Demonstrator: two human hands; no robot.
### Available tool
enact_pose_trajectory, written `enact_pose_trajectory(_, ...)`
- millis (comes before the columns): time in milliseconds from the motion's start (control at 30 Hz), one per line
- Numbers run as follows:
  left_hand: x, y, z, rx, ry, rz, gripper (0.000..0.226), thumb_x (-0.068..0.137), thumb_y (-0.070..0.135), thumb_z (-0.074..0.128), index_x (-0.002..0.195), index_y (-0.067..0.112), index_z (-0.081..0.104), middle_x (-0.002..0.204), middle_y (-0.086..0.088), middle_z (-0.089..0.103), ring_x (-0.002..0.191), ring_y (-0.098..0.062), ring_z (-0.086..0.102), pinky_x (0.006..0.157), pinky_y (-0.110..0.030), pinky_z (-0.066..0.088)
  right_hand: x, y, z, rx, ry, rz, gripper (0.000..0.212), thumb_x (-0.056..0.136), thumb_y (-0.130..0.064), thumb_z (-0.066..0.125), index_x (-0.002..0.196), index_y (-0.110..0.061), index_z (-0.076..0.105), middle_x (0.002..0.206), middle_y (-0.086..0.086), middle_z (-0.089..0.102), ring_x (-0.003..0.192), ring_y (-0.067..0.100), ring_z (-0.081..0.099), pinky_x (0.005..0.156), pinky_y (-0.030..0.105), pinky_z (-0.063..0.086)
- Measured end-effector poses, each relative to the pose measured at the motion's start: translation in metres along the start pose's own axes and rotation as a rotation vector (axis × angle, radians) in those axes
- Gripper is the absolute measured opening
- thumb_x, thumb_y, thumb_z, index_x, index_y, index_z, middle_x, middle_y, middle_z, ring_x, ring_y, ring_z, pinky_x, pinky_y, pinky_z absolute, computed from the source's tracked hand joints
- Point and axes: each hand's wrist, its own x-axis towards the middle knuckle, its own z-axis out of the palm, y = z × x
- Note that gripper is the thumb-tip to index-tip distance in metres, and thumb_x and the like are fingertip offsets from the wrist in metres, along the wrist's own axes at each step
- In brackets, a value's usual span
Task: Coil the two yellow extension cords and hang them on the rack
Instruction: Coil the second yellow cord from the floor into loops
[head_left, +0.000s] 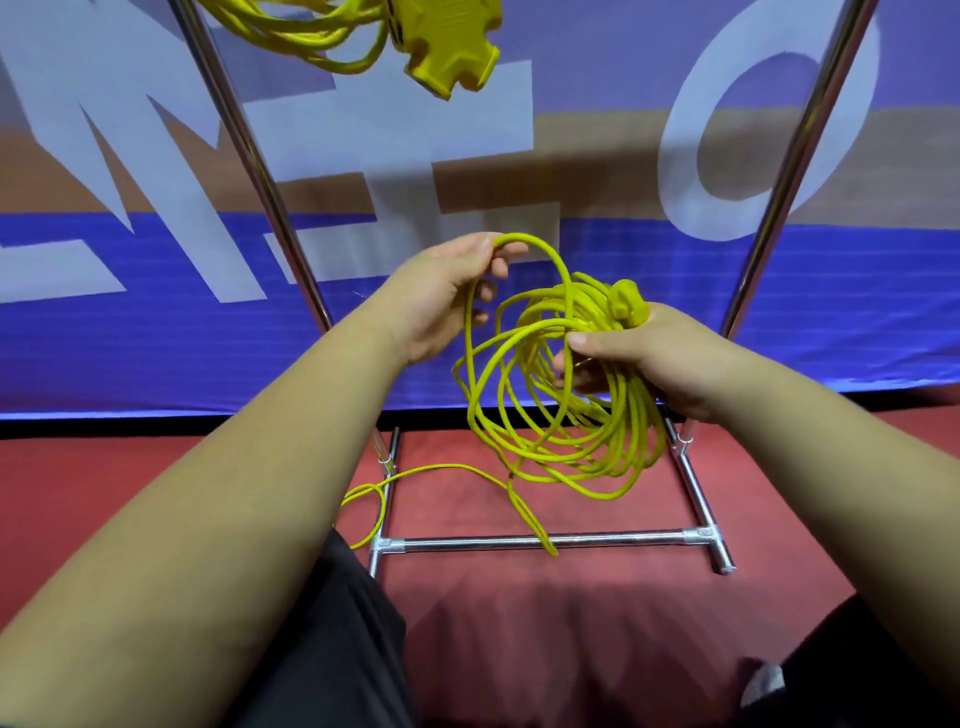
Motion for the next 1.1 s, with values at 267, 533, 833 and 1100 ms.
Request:
enact_pose_trajectory(267,-0.001,-0.014,-0.018,0.973,0.319,-0.294,0.022,0.094,0.011,0.051,0.096,0.016,0.072,0.092,-0.006,0.072,0.079,-0.03,0.065,0.077,-0.034,0.057,0.006,-0.001,0.006,0.098,0.185,0.062,0.016,0.104,-0.018,0.065,0.09,-0.009,0.063,0.074,0.008,0.055,0.053,0.017,0.052,0.063,0.042,0.063)
enact_pose_trajectory(533,-0.042,-0.021,0.051,1.054,-0.467,-0.224,0.025,0.098,0.031,0.069,0.122,0.025,0.071,0.117,0.009,0.073,0.106,-0.007,0.066,0.094,-0.02,0.051,0.015,-0.003,-0.002,0.276,0.324,0.028,0.024,0.103,-0.022,0.066,0.082,-0.012,0.062,0.072,0.004,0.052,0.051,0.013,0.048,0.051,0.029,0.047)
enact_pose_trajectory(833,-0.022,-0.059,0.083,0.893,-0.235,-0.042,0.006,0.091,0.014,0.076,0.092,0.021,0.076,0.075,0.012,0.071,0.067,-0.002,0.065,0.078,-0.03,0.057,0.013,-0.009,-0.012,0.337,0.45,0.03,0.018,0.095,-0.029,0.079,0.088,-0.014,0.072,0.076,0.0,0.067,0.06,0.014,0.065,0.057,0.031,0.056)
enact_pose_trajectory(1100,-0.034,-0.06,0.099,0.645,-0.192,-0.038,0.007,0.097,0.019,0.07,0.099,0.014,0.074,0.088,0.005,0.072,0.08,-0.002,0.062,0.083,-0.024,0.052,0.004,-0.012,-0.016,0.318,0.439,0.07,0.016,0.097,-0.024,0.075,0.09,-0.01,0.072,0.07,0.0,0.069,0.064,0.012,0.069,0.06,0.031,0.061)
